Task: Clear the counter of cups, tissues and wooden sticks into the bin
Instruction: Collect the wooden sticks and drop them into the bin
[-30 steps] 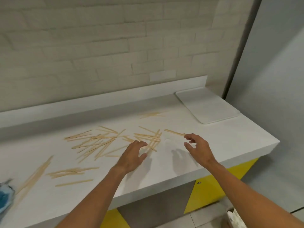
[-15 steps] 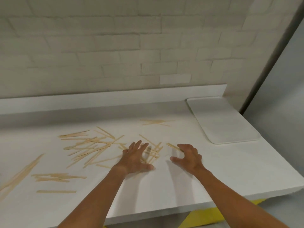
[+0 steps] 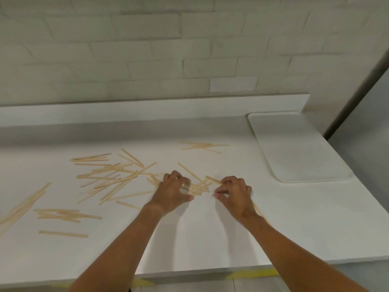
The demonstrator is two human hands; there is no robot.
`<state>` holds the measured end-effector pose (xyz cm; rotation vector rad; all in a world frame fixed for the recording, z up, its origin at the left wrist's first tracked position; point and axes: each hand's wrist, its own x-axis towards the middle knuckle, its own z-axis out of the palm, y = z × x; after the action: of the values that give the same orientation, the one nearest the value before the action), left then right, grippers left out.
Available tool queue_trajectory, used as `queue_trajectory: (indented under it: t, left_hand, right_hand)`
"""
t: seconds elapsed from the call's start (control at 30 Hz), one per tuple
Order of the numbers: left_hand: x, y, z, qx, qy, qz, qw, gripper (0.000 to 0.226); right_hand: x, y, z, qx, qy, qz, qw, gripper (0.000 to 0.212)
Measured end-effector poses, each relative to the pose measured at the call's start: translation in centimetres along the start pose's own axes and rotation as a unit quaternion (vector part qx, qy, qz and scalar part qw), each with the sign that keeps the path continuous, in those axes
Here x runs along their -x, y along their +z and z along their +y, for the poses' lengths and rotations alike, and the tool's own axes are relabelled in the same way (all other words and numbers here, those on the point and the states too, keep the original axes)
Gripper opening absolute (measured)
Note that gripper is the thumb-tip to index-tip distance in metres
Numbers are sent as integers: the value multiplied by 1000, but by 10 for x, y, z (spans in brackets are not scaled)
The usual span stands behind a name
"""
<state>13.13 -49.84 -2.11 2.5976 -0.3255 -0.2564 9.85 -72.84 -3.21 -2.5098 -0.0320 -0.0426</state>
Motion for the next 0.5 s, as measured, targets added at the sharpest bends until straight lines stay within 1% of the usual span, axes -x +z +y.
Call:
queue_trajectory:
  t: [0.03,0.13,0.2,0.27,0.4,0.5]
  left_hand:
    - [0,1,0,4,3,12,1000,43]
    - [2,3,5,-28,0,51,998,18]
    - [5,5,9,-32,-6,55,998,9]
    - [8,7,11,-32,-3,48,998,8]
    - [13,10,12,-63,6,44,997,6]
    - [16,17,16,-77,32,56,995,13]
  right_hand:
    - [0,0,-1,4,-7,3,1000,9]
    - [3,-3,-2,13,-15,-11,1000,10]
    - [10,-6,1,25,-10,-23,999,11]
    - [21,-9,4,26,6,-13,1000,12]
    - [52,-19,6,-15,56,38,998,14]
    - [79,-27,12,-59,99,85,990,20]
